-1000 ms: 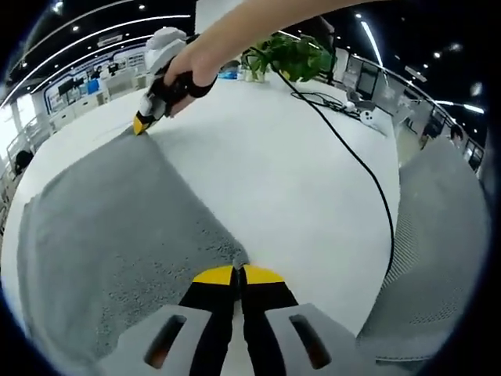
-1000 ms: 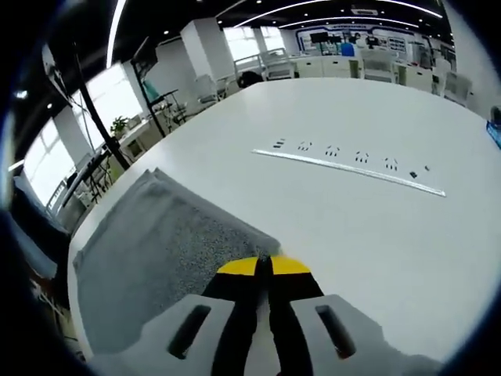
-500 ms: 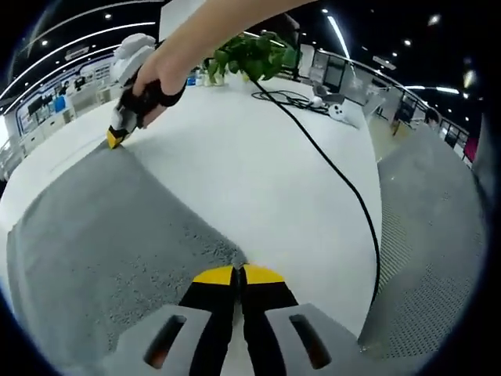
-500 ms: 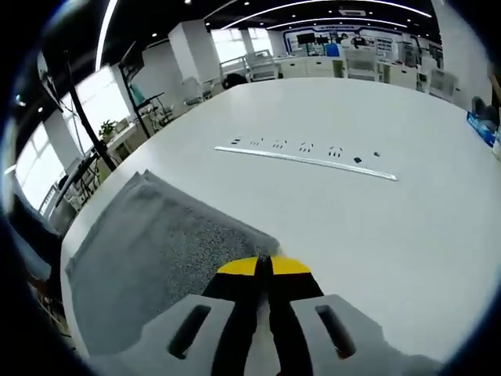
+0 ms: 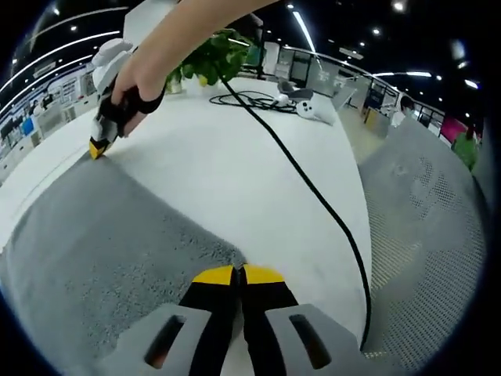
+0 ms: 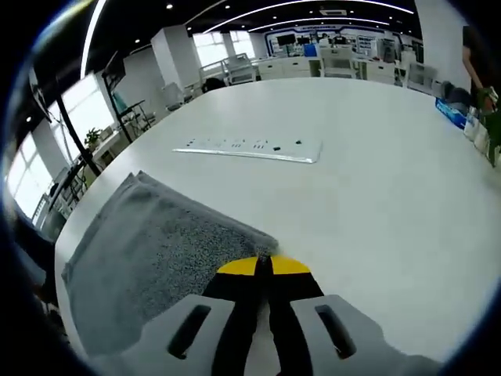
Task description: Fold the towel on the table until its edges align and the towel forms a compact rectangular stack.
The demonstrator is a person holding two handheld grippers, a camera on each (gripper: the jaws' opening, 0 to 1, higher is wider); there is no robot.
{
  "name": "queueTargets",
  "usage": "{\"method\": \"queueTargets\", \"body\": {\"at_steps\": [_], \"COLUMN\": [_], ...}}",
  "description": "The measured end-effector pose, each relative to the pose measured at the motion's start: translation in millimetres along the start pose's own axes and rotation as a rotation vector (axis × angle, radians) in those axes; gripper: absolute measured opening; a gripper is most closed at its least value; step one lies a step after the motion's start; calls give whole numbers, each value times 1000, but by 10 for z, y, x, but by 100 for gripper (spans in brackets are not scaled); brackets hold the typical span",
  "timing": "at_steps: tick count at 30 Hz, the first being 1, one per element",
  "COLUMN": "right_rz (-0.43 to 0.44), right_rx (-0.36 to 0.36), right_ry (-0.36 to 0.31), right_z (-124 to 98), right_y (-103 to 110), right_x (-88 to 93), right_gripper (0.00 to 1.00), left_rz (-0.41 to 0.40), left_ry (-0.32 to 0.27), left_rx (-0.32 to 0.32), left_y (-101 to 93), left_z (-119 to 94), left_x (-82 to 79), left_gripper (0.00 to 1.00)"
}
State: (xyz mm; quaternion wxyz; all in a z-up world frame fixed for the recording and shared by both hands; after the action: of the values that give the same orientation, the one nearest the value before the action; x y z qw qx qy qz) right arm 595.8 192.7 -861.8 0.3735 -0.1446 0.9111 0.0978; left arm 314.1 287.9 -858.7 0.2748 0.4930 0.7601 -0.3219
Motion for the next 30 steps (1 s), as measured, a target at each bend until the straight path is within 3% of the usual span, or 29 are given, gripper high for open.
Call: {"method": "queueTargets", "body": {"at_steps": [6,12,23,30], "right_rz": [23,8,20,16], "right_rx": [20,22,4,-6], "right_ry": [-9,-15,-29,-30], "right_z": [-70,-121,-154,-207], "right_y": [-260,-375,-369,-374], "right_x": [67,106,118,86], "right_gripper": [1,1,1,1], "left_rz": [48,67,55,44], "left_ry": [-1,-7,-17,-69], "left_rx": [44,69,69,84], "left_y": [-96,-142,-154,-155], "left_z": [300,451,474,424], "left_x": [-219,-323,-341,-316], "left_gripper": [2,2,2,2]}}
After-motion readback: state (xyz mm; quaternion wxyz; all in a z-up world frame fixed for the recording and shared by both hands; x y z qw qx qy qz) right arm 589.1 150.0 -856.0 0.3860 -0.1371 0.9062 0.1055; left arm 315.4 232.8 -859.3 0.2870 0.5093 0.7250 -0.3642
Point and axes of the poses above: the point that each gripper's makers call its tool centre point, and the gripper's own axes: z roughly forward along the fingers, y roughly to its left, x roughly out of its underside, the point moved 8 cm from there along -z, roughly backward along the fingers, and after that the axes turned 12 degrees about x, right-handed, at the moved point
